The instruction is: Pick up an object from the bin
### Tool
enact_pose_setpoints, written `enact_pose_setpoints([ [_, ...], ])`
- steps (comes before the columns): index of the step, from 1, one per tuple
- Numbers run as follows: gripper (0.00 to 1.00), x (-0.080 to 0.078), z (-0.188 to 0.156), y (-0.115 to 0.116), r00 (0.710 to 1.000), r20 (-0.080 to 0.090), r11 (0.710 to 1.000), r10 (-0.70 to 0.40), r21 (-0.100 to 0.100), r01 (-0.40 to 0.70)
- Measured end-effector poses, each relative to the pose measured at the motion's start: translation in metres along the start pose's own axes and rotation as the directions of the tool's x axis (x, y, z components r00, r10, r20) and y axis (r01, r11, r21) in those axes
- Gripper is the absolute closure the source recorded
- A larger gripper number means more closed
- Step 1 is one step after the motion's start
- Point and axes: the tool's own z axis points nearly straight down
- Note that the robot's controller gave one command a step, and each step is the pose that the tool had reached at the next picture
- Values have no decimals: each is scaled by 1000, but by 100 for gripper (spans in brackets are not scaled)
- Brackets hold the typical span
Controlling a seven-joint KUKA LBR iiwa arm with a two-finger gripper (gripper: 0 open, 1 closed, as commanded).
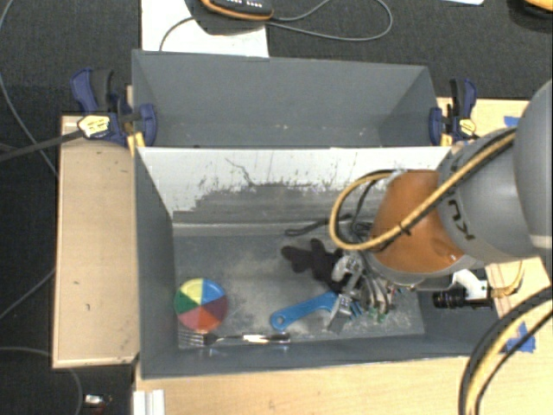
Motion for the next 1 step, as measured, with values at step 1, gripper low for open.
enact_pose_setpoints([
  [1,100,8,-2,14,993,1,993,117,-3,-117],
])
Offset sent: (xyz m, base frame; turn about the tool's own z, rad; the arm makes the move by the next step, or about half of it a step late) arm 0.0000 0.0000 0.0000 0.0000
